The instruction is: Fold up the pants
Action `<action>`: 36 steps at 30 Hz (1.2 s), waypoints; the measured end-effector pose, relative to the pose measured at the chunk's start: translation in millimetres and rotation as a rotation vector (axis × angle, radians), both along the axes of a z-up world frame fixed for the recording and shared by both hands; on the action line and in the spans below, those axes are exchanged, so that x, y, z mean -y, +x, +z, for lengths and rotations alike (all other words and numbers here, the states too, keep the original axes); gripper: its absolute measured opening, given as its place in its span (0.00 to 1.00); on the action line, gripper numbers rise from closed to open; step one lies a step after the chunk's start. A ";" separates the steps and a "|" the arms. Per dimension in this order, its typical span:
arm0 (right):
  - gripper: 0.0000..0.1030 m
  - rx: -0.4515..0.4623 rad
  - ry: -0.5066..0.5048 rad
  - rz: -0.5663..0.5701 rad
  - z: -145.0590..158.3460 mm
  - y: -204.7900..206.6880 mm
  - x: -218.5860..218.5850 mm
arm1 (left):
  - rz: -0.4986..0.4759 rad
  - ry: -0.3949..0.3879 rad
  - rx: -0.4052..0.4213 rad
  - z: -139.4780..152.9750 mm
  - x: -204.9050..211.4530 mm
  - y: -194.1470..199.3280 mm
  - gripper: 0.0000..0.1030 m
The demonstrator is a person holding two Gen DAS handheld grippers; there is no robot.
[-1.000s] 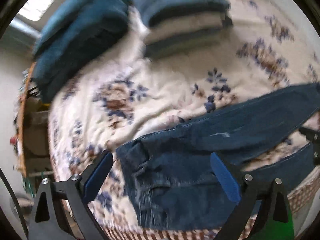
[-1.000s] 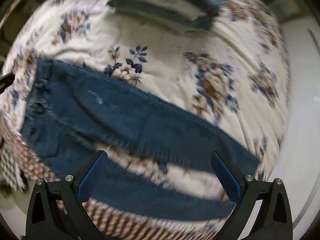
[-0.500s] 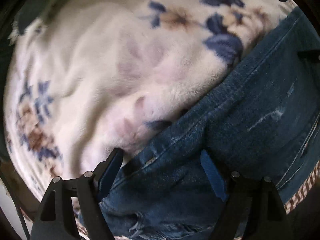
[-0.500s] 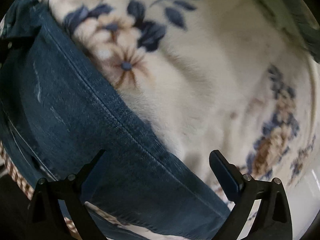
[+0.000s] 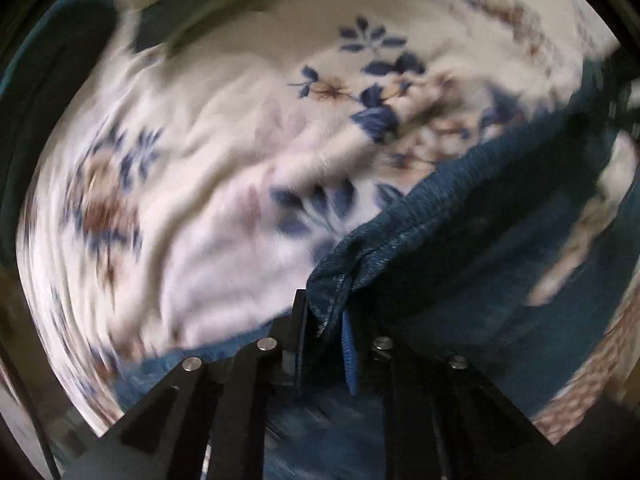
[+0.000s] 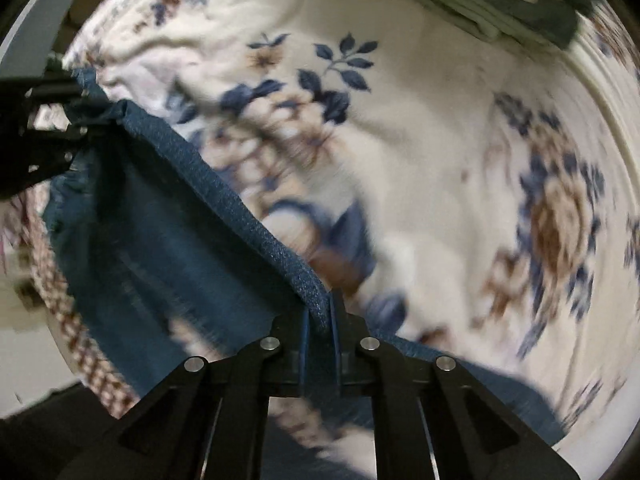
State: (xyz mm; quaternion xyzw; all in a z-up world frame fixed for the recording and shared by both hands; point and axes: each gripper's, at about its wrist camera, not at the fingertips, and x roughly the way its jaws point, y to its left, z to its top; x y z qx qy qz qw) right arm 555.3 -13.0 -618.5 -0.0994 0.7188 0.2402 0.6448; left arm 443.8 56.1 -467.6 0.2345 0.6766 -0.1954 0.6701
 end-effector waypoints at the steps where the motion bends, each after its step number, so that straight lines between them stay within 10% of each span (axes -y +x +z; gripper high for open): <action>1: 0.09 0.001 0.017 -0.033 7.7 -15.6 5.7 | 0.051 -0.026 -0.008 7.9 -4.5 -11.9 0.12; 9: 0.09 -0.103 0.070 -0.207 6.1 -132.8 1.1 | 0.406 -0.098 -0.136 4.7 -23.2 -127.9 0.12; 21: 0.10 -0.221 0.021 -0.368 -66.8 -187.4 -16.2 | 0.506 0.004 -0.140 -59.5 -25.2 -168.3 0.13; 24: 0.31 -0.207 -0.045 -0.345 -62.9 -188.8 -25.2 | 0.487 0.039 -0.103 -45.8 -18.6 -170.6 0.14; 25: 0.54 -0.197 -0.055 -0.345 -61.4 -191.5 -28.6 | 0.480 0.051 -0.081 -39.1 -15.6 -175.1 0.15; 27: 0.85 -0.179 -0.066 -0.341 -55.9 -195.8 -32.1 | 0.476 0.071 -0.044 -27.8 -8.4 -183.5 0.27; 32: 0.87 -0.101 -0.143 -0.324 -28.3 -205.3 -39.2 | 0.530 0.061 0.029 6.2 -10.4 -206.7 0.83; 36: 0.87 -0.054 -0.189 -0.375 -6.7 -212.0 -29.1 | 0.617 0.073 0.096 30.4 -21.3 -203.0 0.86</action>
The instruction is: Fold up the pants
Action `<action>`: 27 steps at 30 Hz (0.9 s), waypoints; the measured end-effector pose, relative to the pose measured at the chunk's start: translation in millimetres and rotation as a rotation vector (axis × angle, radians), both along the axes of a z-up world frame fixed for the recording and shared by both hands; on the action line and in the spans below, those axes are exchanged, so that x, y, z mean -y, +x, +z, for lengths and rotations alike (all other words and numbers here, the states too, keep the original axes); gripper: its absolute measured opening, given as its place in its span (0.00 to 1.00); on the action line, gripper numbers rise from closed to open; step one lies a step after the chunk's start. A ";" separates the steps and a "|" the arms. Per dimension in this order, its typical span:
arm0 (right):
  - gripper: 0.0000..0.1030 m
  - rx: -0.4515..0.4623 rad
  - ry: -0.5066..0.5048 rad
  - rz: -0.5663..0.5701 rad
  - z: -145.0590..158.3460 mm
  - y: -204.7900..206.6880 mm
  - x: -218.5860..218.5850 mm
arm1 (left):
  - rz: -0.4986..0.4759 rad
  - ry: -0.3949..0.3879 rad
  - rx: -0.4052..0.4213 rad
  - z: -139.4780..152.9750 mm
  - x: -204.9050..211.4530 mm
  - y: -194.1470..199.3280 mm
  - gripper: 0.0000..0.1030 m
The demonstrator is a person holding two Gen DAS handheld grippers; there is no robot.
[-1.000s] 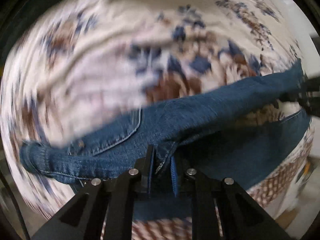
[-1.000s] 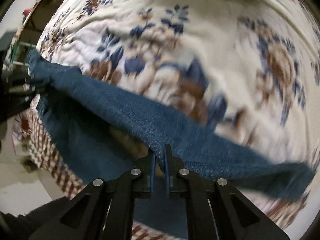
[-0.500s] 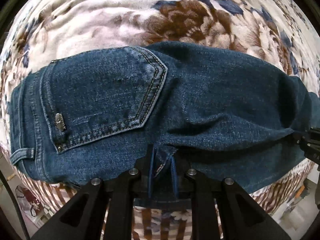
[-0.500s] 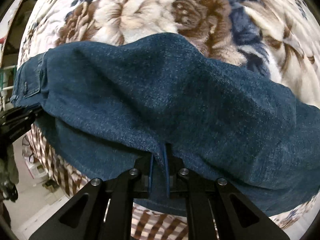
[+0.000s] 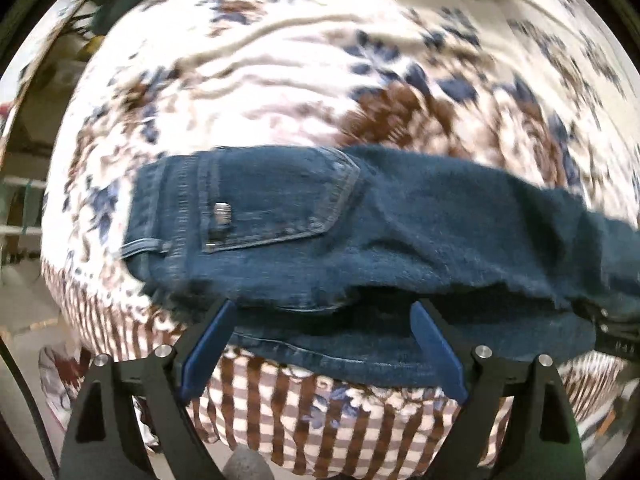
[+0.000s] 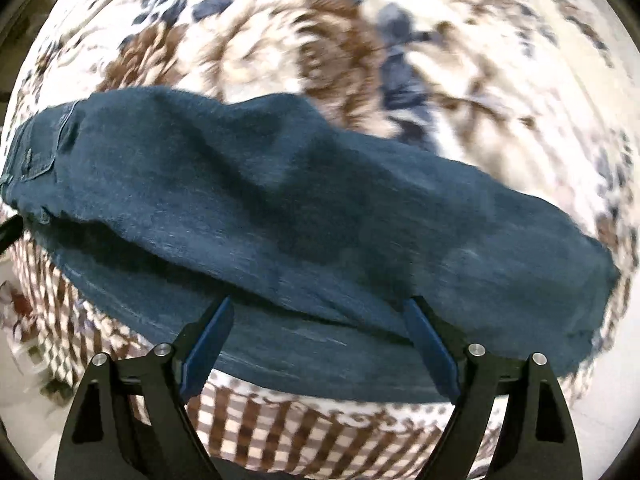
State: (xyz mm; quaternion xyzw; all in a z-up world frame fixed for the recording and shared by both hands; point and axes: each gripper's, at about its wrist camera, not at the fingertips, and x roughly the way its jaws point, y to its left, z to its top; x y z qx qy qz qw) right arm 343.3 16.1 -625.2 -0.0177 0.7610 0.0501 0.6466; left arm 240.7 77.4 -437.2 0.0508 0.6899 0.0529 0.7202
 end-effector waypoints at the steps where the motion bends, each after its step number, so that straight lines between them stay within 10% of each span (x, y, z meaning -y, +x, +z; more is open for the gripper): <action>1: 0.87 0.015 -0.023 -0.011 5.0 -2.1 1.8 | 0.020 0.020 0.025 4.2 -5.4 -1.1 0.87; 11: 0.87 0.028 -0.075 -0.340 25.3 -24.4 79.2 | 0.205 0.059 0.029 -0.5 -44.1 19.2 0.87; 19: 0.87 -0.063 0.379 -1.098 -15.6 -79.7 152.7 | 0.707 -0.398 -0.081 -48.8 -112.4 -0.2 0.87; 27: 0.84 0.090 0.516 -1.506 -54.4 -118.8 197.4 | 1.025 -0.632 -0.074 -91.9 -147.9 -11.8 0.73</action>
